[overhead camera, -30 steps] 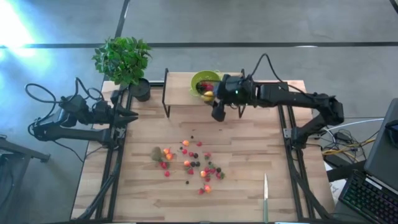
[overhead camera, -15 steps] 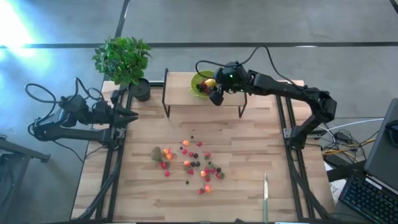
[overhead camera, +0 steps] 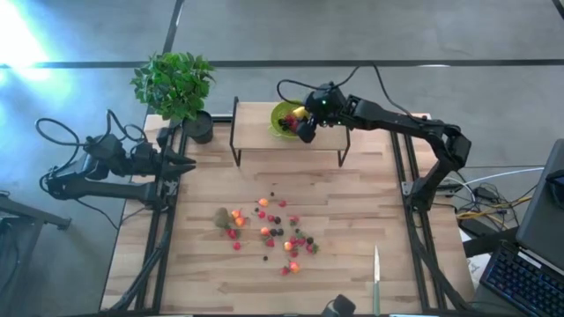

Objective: Pick & Place Fruit
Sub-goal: Put the yellow lemon into the green strainer bowl on the shelf

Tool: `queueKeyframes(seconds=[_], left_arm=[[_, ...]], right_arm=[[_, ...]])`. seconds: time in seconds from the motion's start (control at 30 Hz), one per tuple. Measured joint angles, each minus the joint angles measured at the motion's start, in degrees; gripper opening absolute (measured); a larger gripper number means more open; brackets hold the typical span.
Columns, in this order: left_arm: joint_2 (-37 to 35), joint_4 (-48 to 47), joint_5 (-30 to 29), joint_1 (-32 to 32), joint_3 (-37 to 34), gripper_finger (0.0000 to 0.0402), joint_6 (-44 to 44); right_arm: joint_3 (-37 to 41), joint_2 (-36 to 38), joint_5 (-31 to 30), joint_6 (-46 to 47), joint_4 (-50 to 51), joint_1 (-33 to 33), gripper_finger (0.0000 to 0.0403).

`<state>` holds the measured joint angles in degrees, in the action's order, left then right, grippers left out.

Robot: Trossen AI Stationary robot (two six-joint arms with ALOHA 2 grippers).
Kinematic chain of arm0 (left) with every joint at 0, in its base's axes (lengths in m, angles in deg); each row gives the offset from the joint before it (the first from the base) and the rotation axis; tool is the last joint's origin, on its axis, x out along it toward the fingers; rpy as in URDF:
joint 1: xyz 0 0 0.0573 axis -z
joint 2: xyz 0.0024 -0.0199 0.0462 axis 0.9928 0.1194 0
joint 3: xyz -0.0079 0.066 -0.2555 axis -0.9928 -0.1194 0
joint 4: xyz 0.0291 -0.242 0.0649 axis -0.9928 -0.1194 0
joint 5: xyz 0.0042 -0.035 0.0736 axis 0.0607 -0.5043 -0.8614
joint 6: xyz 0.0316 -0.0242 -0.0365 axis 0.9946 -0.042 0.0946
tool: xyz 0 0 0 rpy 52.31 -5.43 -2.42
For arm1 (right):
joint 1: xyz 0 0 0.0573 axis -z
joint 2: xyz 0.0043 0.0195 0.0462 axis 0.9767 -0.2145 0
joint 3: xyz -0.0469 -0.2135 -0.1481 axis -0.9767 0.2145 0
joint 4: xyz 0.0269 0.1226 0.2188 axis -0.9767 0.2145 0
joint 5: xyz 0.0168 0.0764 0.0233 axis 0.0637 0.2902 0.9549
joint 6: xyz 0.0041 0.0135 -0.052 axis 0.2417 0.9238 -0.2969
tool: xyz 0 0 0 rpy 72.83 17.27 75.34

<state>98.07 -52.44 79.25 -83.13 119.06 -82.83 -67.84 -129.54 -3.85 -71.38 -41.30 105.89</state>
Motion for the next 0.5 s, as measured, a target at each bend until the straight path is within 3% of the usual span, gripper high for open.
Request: queueKeyframes(seconds=[0.4, 0.5], left_arm=[[-0.01, 0.02, -0.01, 0.04, 0.01, 0.0062, 0.00], [0.00, 0.02, -0.02, 0.04, 0.00, 0.0062, 0.00]], right_arm=[[0.07, 0.00, 0.00, 0.71, 0.06, 0.16, 0.0208], [0.07, 0.00, 0.00, 0.75, 0.07, 0.13, 0.0224]])
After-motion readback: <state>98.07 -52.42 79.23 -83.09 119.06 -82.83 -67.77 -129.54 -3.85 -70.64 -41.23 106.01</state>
